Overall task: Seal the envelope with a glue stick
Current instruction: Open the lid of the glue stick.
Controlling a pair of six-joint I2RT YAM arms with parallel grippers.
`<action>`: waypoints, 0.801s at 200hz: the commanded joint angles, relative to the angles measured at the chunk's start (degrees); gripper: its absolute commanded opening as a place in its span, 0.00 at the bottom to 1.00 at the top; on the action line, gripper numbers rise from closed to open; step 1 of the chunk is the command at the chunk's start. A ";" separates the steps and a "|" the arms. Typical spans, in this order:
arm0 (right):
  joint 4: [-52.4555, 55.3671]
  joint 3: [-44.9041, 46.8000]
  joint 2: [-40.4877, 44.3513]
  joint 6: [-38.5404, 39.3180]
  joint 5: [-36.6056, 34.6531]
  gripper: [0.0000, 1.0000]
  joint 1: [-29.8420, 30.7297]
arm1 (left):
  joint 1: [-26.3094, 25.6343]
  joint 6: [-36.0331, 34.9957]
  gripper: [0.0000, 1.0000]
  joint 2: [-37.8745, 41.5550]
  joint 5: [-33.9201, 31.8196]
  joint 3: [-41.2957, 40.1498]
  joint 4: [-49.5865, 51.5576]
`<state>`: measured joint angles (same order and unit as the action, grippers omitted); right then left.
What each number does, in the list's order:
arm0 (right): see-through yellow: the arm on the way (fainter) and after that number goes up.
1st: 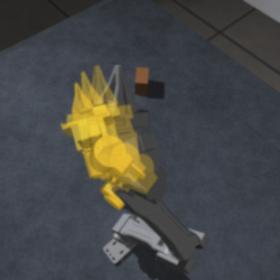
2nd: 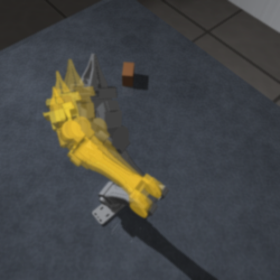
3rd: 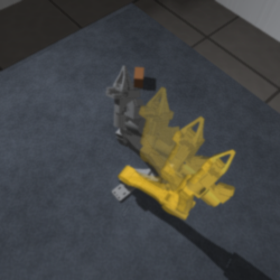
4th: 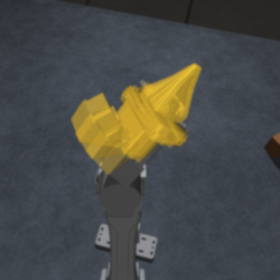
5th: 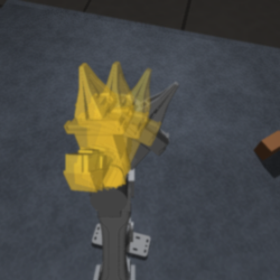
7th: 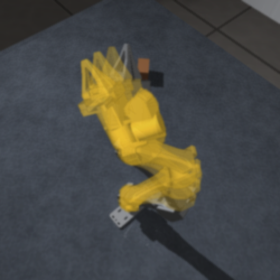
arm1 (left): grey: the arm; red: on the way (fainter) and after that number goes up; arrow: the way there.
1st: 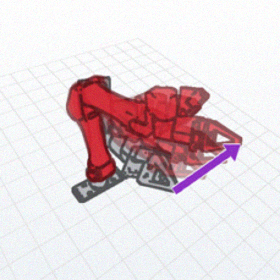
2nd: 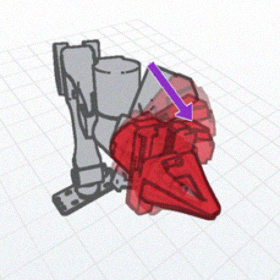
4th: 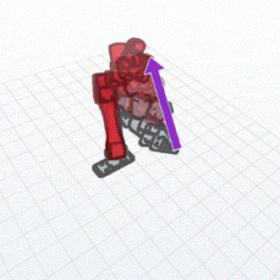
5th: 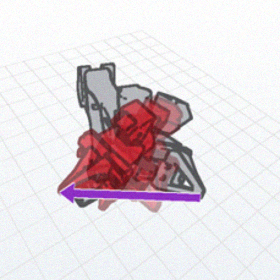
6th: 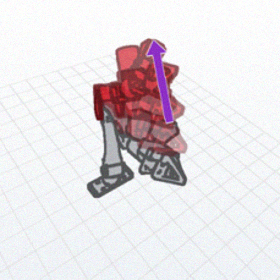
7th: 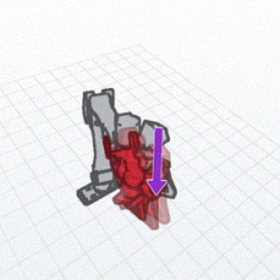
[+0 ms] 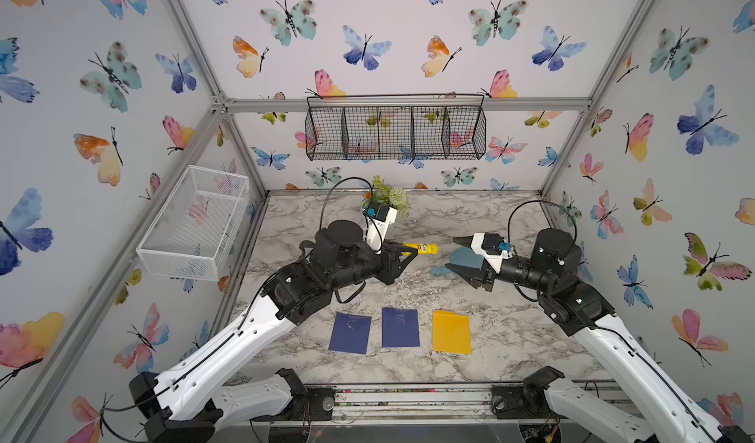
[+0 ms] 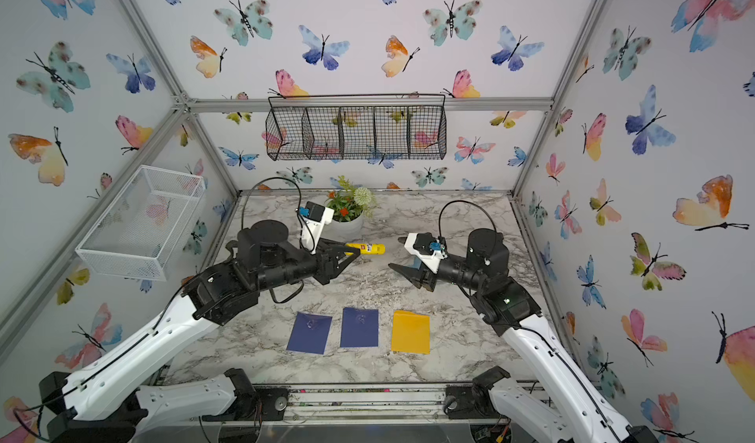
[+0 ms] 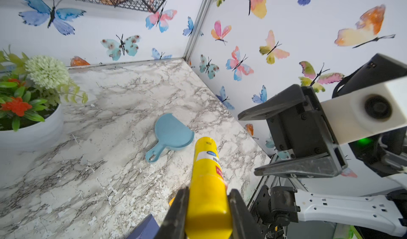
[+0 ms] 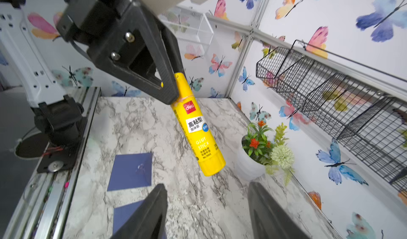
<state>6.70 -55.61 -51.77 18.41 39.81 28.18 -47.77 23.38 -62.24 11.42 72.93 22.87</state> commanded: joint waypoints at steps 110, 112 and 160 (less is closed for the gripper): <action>-22.37 -14.71 -3.86 -35.74 19.82 0.59 0.34 | 5.12 -2.78 0.06 10.07 28.49 -3.17 -22.97; -22.88 -14.66 -3.91 -36.11 20.12 0.59 0.37 | 5.07 -2.71 0.06 10.11 28.79 -3.26 -23.38; -30.49 -13.96 -6.10 -42.66 27.51 0.59 0.33 | 5.05 -3.40 0.05 10.04 31.43 -2.96 -27.17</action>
<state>-17.39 -70.13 -56.84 -19.00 61.63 28.23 -42.85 21.28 -52.45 39.53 69.73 0.40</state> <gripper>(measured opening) 0.586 0.282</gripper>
